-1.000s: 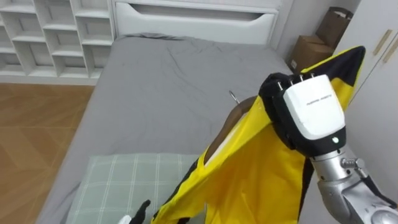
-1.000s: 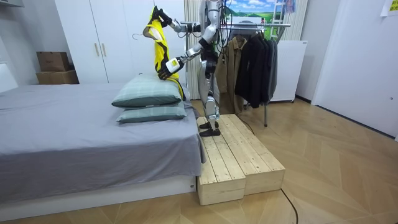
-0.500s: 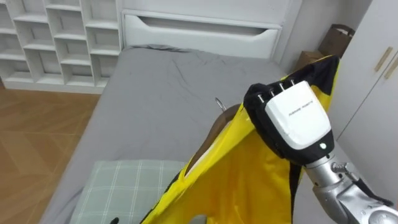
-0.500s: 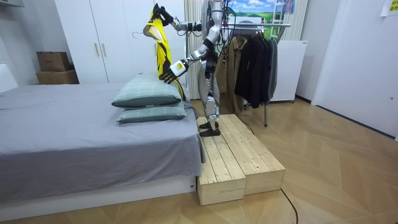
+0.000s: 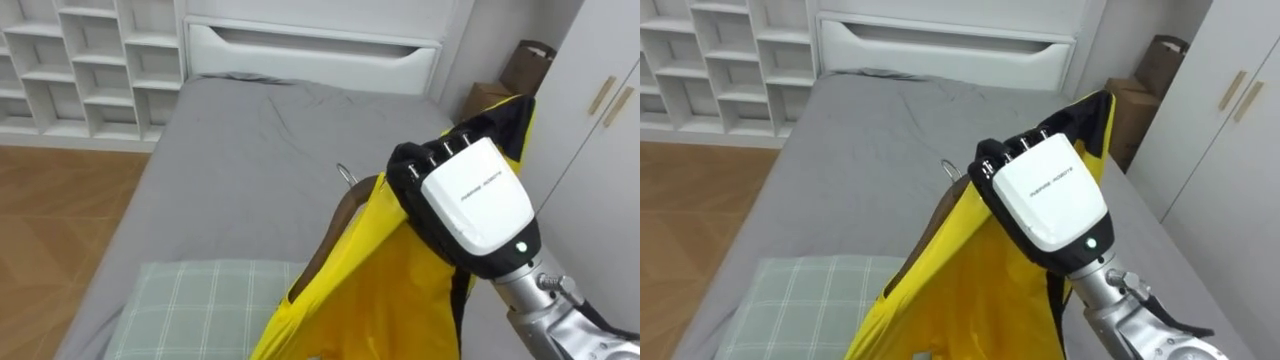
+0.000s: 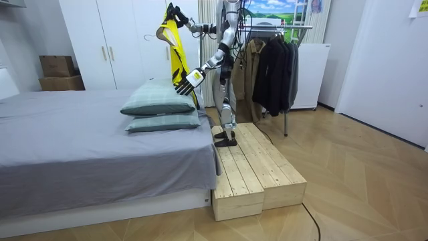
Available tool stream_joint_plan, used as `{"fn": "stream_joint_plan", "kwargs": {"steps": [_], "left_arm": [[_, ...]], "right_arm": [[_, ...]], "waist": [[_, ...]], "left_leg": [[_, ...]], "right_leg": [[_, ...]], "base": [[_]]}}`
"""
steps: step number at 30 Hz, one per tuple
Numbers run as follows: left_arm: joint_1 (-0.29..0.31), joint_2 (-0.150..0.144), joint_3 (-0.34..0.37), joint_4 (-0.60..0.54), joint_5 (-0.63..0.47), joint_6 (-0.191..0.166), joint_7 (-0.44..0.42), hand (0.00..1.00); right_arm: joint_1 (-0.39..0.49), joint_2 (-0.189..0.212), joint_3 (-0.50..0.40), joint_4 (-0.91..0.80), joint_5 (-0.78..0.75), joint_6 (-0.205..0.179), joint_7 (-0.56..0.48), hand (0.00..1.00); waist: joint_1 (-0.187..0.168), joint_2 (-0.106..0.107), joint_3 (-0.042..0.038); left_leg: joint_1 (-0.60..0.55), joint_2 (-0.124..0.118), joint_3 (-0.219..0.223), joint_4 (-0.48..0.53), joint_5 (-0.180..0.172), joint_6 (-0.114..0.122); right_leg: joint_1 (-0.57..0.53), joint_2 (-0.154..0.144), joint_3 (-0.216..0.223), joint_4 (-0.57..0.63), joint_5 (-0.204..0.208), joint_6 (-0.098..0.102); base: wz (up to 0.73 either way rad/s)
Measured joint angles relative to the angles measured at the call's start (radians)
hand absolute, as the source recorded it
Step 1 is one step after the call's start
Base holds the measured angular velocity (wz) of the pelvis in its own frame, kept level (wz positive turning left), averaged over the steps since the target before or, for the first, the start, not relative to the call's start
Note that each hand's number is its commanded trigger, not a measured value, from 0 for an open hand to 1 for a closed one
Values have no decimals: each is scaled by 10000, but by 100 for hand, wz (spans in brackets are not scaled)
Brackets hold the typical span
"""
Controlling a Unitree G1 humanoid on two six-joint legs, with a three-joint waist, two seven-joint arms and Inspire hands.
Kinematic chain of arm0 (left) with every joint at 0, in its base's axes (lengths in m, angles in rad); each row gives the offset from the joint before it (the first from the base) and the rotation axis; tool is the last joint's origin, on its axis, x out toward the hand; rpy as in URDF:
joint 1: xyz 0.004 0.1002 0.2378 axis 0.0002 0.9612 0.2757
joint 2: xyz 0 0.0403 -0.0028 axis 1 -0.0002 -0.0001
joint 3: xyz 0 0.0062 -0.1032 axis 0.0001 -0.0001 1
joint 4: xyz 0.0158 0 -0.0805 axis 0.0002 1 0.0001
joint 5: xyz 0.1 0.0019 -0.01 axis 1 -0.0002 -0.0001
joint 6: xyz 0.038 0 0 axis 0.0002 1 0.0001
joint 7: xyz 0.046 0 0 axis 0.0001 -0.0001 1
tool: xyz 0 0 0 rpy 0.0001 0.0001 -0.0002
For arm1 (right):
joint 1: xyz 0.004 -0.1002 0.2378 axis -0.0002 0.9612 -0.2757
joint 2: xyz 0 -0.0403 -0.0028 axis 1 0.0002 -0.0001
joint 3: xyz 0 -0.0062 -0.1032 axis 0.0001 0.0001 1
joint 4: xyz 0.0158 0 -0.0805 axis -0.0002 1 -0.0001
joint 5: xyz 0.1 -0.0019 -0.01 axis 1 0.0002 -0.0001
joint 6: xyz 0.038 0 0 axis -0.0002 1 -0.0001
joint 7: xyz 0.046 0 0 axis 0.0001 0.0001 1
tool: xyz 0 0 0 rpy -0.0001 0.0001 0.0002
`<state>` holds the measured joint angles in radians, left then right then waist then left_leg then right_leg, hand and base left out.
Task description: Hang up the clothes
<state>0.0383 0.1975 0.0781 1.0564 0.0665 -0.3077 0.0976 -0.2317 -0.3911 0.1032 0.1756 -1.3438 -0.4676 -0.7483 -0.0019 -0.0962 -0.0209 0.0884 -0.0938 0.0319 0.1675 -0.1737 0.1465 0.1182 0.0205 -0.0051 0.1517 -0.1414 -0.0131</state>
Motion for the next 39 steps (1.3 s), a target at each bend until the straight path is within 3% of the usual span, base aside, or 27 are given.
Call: {"fn": "stream_joint_plan", "kwargs": {"steps": [5, 7, 12, 26, 30, 35, 39], "left_arm": [[-67, 0, 376, 261, -662, 0, -303, 0], [-65, 4, 425, 325, -1143, 0, -445, 0], [-32, 8, 705, 341, -1746, 0, -727, 0], [-27, 32, 848, 445, -2156, 0, -1621, 0], [-26, 28, 768, 371, -2556, 2, -2276, 0], [194, 4, 137, -861, -2497, 417, -2524, 0], [759, 90, -777, -2832, -2323, 944, -2797, 0]], "right_arm": [[-2, -1, -95, -4, -20, 0, 6, 100], [-3, -3, -102, -27, -20, 1, 6, 100], [-3, -2, -103, -372, -21, 0, 6, 100], [-2, -1, -337, -475, -17, -10, 6, 100], [-3, -26, -617, -762, 69, -277, 6, 100], [-4, -42, -988, -780, 74, -443, 5, 100], [-5, -40, -1506, -784, 73, -459, 5, 100]], "waist": [[-1, -131, -88], [50, -133, -90], [106, -122, -80], [135, -131, -58], [130, -67, -18], [264, 78, -8], [206, 222, 59]], "left_leg": [[-56, -2, -61, 11, 0, 0], [-56, 0, -69, 10, -1, -1], [-65, -4, -72, 11, -2, -1], [-93, -7, -89, -16, -2, 0], [-95, -7, -86, -32, -3, 1], [-270, -13, -63, 20, -1, 3], [-448, -60, -152, 157, 0, 5]], "right_leg": [[17, -3, -319, 2, 0, 0], [19, 2, -325, 1, 0, 0], [8, 4, -315, 2, 0, 0], [-64, -2, -310, 0, 0, 1], [-100, -7, -279, 2, -3, 6], [-320, -44, -263, 28, -8, 14], [-356, -152, -407, 45, -36, 59]], "base": [[3], [0], [0], [0], [0], [-1], [9]]}}
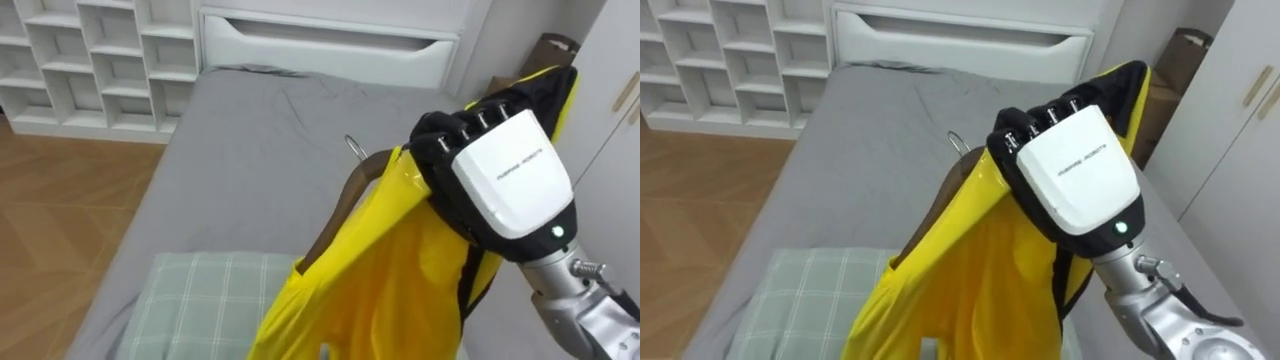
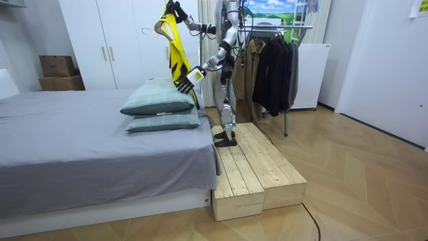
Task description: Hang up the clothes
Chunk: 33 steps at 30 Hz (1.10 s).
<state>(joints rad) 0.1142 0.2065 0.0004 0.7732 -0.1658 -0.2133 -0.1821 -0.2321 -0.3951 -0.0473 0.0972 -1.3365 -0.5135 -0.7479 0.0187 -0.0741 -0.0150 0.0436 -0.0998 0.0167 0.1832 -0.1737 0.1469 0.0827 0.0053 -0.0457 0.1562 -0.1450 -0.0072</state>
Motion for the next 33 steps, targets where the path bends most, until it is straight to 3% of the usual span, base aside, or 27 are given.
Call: {"fn": "stream_joint_plan", "kwargs": {"steps": [1, 4, 12, 15, 19, 25, 30, 33], "left_arm": [[-2, 61, -216, -222, 163, 82, -60, 0], [-89, 579, -1535, -2337, 999, 552, -609, 0], [-92, 1381, -3133, -4802, 867, 897, -1623, 0], [-98, 1583, -3570, -5193, 796, 1000, -2068, 0], [-103, 1903, -4087, -5327, 709, 1342, -2887, 0], [-103, 2414, -4415, -5331, 7, 1666, -3764, 0], [-100, 3022, -4885, -5376, -613, 1718, -4646, 0], [-93, 3236, -4896, -5379, -818, 1725, -4951, 0]], "right_arm": [[0, 0, -53, 1, 1, 0, 0, 100], [-4, -11, -125, -113, 33, 46, -20, 100], [-50, -235, -124, -129, 1633, 581, -138, 100], [-142, -424, -116, 9, 2000, 786, -138, 100], [-240, -421, -105, 16, 2464, 1368, -253, 100], [-241, -421, -24, 18, 2785, 1787, -266, 100], [-242, -517, 269, 17, 3102, 1871, -266, 100], [-241, -642, 283, 16, 3160, 1881, -266, 100]], "waist": [[-30, 8, 6], [-231, 19, 13], [-706, 55, 94], [-734, 69, 153], [-797, 85, 174], [-925, 133, 185], [-992, 286, 198], [-1005, 375, 209]], "left_leg": [[-4, -8, -41, 1, 0, 0], [-120, -12, -109, 62, 1, 1], [-154, -2, -112, 55, 0, 3], [-177, 0, -114, 56, -3, 5], [-351, -3, -113, 77, -5, 6], [-517, -1, -103, 142, -6, 7], [-501, -1, 56, 159, -26, 33], [-508, -8, 70, 172, -69, 96]], "right_leg": [[3, -10, -62, 7, -5, 8], [-130, -14, -80, 185, -37, 57], [-164, -9, -122, 172, -42, 57], [-171, -8, -127, 169, -42, 57], [-334, -13, -147, 172, -41, 56], [-576, -10, -58, 350, -64, 87], [-660, -20, 98, 495, -90, 125], [-677, -20, 137, 500, -95, 133]], "base": [[17], [6], [0], [0], [0], [-1], [-8], [-3]]}}
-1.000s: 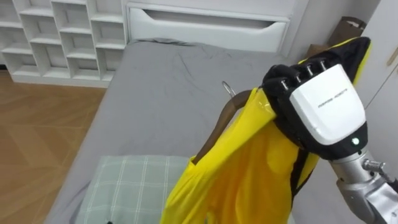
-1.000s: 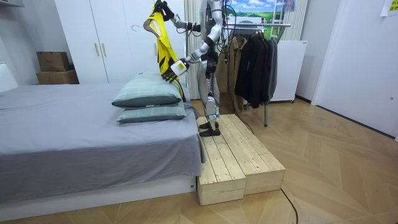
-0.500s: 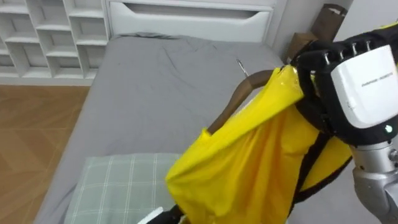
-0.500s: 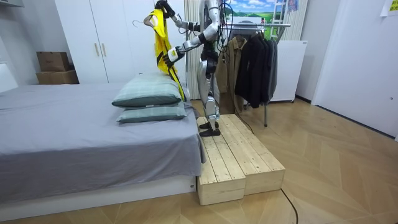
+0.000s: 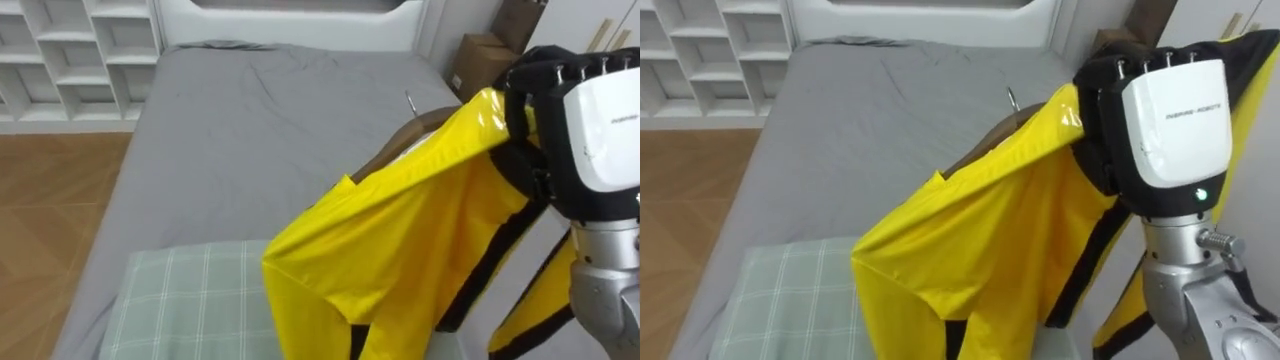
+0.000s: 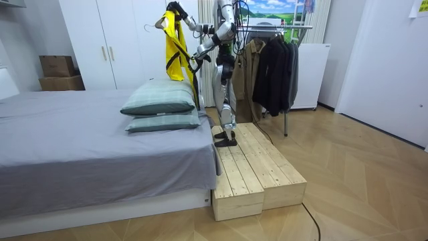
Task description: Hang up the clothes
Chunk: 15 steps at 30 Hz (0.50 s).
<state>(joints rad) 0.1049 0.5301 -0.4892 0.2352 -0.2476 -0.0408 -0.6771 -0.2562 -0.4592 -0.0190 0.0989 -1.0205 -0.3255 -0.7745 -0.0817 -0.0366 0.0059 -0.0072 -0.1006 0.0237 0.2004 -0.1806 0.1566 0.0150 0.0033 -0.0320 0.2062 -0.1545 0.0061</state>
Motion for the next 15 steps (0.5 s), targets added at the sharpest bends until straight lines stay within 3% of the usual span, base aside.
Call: {"fn": "stream_joint_plan", "kwargs": {"steps": [6, 9, 15], "left_arm": [[-4, 599, 55, -24, 31, 249, -548, 0], [-1, 936, 66, -110, 58, 433, -746, 0], [207, 993, 150, 134, 1262, 920, -996, 0]], "right_arm": [[2, -287, 0, -3, 8, 34, -3, 100], [3, -393, 6, -2, 8, 265, -3, 100], [2, -405, 43, -29, 7, 865, 0, 100]], "waist": [[17, 190, -107], [25, 211, -106], [48, 190, -113]], "left_leg": [[9, 0, 31, 25, -3, 12], [22, -1, 11, 44, -3, 12], [32, 0, -3, 42, -4, 12]], "right_leg": [[-63, -6, 4, 161, -8, 13], [-30, -9, -3, 161, -12, 20], [-13, -9, -97, 160, -13, 21]], "base": [[0], [0], [0]]}}
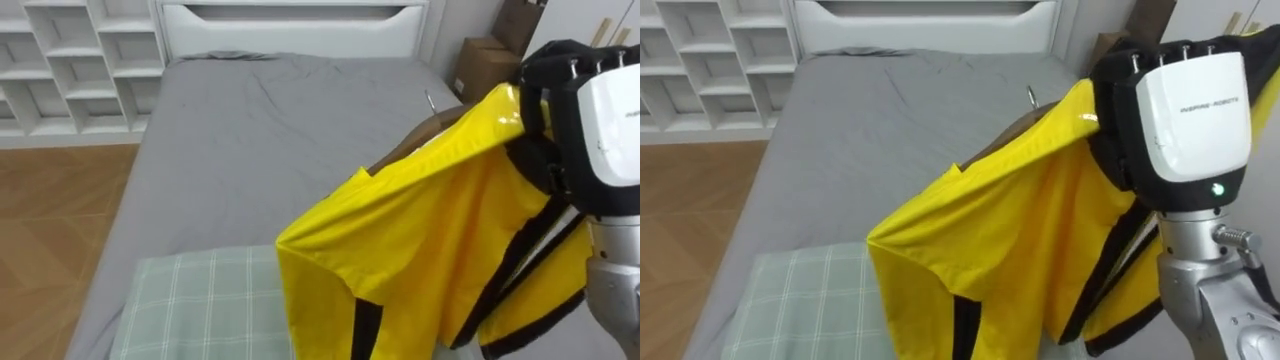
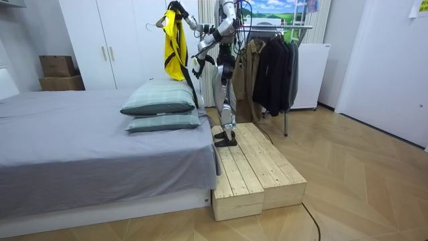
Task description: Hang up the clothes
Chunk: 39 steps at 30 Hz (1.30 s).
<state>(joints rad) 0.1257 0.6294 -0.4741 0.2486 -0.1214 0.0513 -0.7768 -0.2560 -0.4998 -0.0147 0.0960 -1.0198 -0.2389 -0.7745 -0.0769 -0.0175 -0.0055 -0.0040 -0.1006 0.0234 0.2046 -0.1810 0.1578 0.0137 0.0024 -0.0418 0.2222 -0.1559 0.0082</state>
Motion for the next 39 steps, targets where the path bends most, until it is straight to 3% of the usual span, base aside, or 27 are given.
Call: {"fn": "stream_joint_plan", "kwargs": {"steps": [5, 8, 9, 14, 15, 20, 26, 32, 37, 39], "left_arm": [[471, -35, 516, 1412, 243, 223, -163, 0], [792, -356, 1223, 2379, 28, 181, -206, 0], [788, -503, 1408, 2925, -97, 155, -197, 0], [830, -829, 1982, 4712, -814, 142, -228, 0], [830, -989, 2203, 5148, -832, 142, -229, 0], [913, -1174, 2578, 6516, -1776, 131, -205, 0], [1004, -1671, 3343, 7363, -2030, -13, -17, 0], [1003, -1996, 3565, 7457, -1891, -139, 730, 0], [970, -2161, 3748, 7583, -1890, -143, 1273, 0], [941, -2207, 3744, 7599, -1863, -164, 1494, 0]], "right_arm": [[-2, -93, 12, -84, 336, 398, 10, 100], [-3, -217, -6, -290, 345, 794, 11, 100], [-3, -218, -10, -397, 326, 854, 10, 100], [-3, -215, -236, -720, 280, 932, 9, 100], [-3, -196, -326, -823, 279, 971, 10, 100], [-2, -161, -745, -1115, 287, 1028, 9, 100], [-3, -167, -1371, -1238, 247, 1047, 5, 100], [-2, -168, -1381, -1318, 303, 965, 1, 100], [-2, -167, -1459, -1442, 302, 976, -79, 100], [-2, -169, -1485, -1448, 302, 976, -107, 100]], "waist": [[-4, -202, -39], [-7, -442, 6], [-2, -543, -16], [1, -805, -81], [12, -806, -83], [89, -933, -87], [339, -876, -54], [491, -713, -161], [531, -731, -148], [530, -704, -92]], "left_leg": [[138, 4, 31, -98, 1, -2], [144, 8, 24, -132, 2, -4], [135, 11, 34, -142, 2, -4], [128, 14, 4, -179, -4, 2], [130, 14, -1, -179, -15, 17], [178, 16, 29, -257, -21, 27], [229, 27, 49, -283, -50, 54], [345, 24, 81, -364, -48, 57], [355, 30, 188, -362, -46, 54], [409, 32, 257, -366, -47, 54]], "right_leg": [[76, 33, 137, 11, -50, 14], [81, 59, 108, 2, -55, 10], [66, 85, 111, -5, -55, 10], [55, 125, 83, -26, -51, 5], [54, 126, 85, -26, -51, 5], [45, 140, 157, -14, -51, 6], [47, 145, 133, -22, -51, 6], [70, 137, 105, -21, -57, 15], [110, 130, 118, -23, -95, 58], [128, 130, 136, -23, -95, 59]], "base": [[-1], [0], [0], [0], [0], [-2], [-1], [-1], [-7], [-8]]}}
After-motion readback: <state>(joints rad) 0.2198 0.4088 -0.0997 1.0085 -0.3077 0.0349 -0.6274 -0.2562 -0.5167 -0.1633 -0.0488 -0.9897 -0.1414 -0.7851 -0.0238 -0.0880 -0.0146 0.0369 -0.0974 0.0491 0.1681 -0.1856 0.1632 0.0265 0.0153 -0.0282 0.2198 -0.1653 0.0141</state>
